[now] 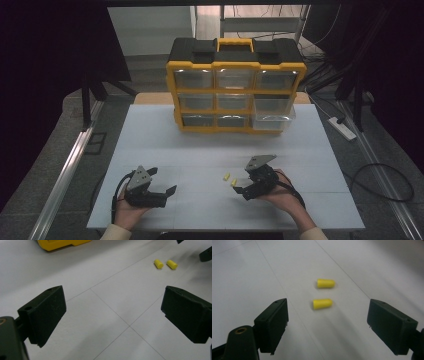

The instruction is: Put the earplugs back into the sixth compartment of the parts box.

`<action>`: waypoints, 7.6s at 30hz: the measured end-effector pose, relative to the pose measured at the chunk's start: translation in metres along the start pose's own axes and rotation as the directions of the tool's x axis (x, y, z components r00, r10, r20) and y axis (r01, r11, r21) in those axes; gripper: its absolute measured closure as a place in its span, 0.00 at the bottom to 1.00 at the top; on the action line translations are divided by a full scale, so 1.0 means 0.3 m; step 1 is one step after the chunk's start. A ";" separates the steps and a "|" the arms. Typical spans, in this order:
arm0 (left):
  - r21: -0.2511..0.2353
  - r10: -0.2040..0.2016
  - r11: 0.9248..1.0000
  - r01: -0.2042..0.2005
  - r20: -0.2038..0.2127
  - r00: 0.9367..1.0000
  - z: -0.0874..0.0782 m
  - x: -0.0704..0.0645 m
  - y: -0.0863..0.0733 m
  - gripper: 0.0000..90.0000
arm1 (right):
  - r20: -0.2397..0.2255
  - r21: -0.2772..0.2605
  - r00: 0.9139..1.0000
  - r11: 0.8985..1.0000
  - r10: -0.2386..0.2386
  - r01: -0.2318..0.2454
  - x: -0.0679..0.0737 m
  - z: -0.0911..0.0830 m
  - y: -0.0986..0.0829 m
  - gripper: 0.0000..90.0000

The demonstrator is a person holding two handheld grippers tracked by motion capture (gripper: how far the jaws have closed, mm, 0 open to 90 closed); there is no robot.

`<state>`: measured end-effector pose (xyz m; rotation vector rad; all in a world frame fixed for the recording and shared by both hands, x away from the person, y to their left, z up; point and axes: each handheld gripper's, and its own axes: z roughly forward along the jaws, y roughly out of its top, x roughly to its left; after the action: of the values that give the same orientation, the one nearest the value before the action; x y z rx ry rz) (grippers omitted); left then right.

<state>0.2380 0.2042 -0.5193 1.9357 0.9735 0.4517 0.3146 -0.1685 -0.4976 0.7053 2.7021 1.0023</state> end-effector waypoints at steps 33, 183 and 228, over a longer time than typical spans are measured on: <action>0.003 0.010 1.000 -0.010 -0.008 1.000 -0.003 -0.004 -0.004 0.07 | 0.007 0.030 0.998 0.997 -0.068 0.067 0.004 0.078 0.032 0.74; -0.006 0.018 1.000 -0.018 -0.025 1.000 -0.013 -0.007 -0.009 0.08 | 0.045 -0.231 0.997 0.972 0.061 -0.049 -0.038 -0.118 0.135 0.28; -0.004 0.021 1.000 -0.021 -0.022 1.000 -0.013 -0.004 -0.010 0.08 | -0.009 0.049 1.000 0.999 -0.008 0.008 -0.014 0.185 0.084 0.30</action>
<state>0.2336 0.2062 -0.5196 1.9430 0.9661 0.4878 0.3452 -0.1221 -0.5234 0.6997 2.7433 0.9425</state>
